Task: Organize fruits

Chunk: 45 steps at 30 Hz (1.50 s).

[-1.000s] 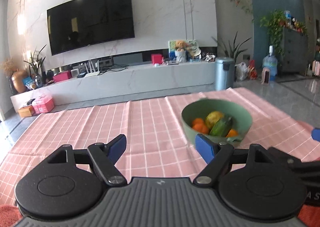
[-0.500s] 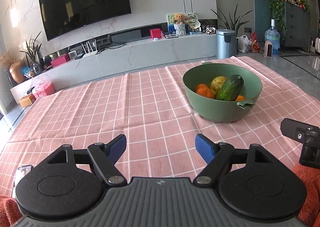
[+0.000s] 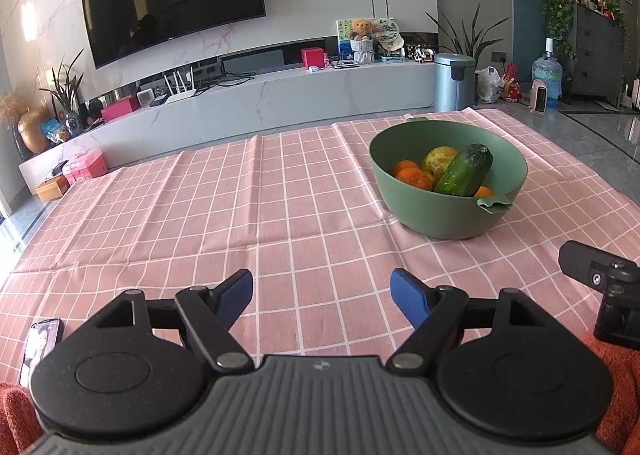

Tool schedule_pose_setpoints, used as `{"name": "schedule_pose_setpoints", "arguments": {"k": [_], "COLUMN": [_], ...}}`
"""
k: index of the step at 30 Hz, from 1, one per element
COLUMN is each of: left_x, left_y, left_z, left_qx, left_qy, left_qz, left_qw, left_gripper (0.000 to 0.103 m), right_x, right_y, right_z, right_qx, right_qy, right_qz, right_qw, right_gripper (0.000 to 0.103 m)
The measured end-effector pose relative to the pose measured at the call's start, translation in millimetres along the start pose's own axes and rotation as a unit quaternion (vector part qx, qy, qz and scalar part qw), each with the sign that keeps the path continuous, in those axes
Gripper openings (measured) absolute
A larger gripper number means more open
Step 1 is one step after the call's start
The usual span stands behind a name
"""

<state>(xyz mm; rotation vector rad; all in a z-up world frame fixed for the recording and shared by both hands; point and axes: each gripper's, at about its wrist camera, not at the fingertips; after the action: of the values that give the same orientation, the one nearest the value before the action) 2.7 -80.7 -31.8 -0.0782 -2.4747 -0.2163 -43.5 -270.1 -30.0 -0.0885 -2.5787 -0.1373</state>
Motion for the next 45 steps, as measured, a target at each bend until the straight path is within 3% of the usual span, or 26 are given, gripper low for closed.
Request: {"name": "schedule_pose_setpoints", "arguments": {"k": [45], "left_x": [-2.9], "left_y": [5.2], "left_z": [0.8], "left_qx": [0.009], "left_qy": [0.010], "left_qz": [0.005], "left_qw": [0.9999], "left_gripper": [0.092], "right_x": [-2.8], "right_y": [0.2], "right_z": [0.3], "right_qx": [0.007], "right_qy": [0.003], "right_qz": [-0.006], "right_qw": [1.000], "right_gripper": [0.098]}}
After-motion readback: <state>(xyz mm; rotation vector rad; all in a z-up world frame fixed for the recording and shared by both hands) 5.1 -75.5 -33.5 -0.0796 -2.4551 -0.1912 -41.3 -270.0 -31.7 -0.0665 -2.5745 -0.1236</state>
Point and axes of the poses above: each gripper's, at about its wrist camera, not at the fingertips, and x roughly against the way its jaws point, y to its left, z to its underside, and after that the axes turned 1 degree about -x, right-handed
